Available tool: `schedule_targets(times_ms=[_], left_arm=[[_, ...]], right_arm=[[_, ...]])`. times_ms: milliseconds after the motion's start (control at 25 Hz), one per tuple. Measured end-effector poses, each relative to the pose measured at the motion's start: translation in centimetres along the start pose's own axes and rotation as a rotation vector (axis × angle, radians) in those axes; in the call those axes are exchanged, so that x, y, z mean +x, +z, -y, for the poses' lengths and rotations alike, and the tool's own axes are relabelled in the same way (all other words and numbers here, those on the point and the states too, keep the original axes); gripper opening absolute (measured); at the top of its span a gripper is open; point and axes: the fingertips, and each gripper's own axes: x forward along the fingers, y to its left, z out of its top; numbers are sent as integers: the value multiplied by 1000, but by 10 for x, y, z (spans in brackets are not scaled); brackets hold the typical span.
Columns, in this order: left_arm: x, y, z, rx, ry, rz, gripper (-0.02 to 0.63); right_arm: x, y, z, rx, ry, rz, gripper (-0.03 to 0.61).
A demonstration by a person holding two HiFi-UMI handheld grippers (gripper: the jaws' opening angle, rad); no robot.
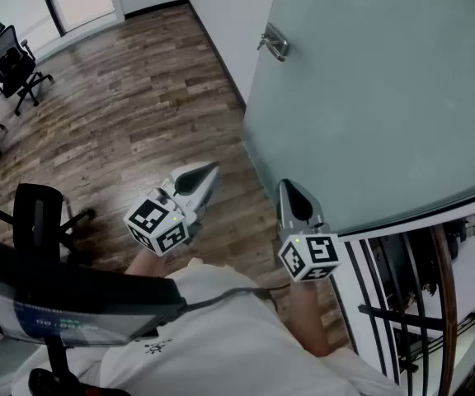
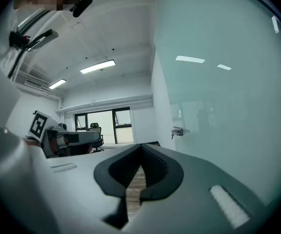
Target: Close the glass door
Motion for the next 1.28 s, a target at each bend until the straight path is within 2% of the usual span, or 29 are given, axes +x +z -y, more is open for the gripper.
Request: schedule_targets(times_ms=[440,600,1040,1280], left_arm=[[26,1,3,38,16,0,3],[30,-1,8,73,27,1,5],[34,-18,24,71,58,-9,5],[50,-11,-1,61,74,4,5]], right_arm=[[4,10,27,-22,3,18,8],[-3,6,36,3,30,18,8],[-24,-16,59,32,44,-6,9],[-1,-16,70,-42,44,-26,8]])
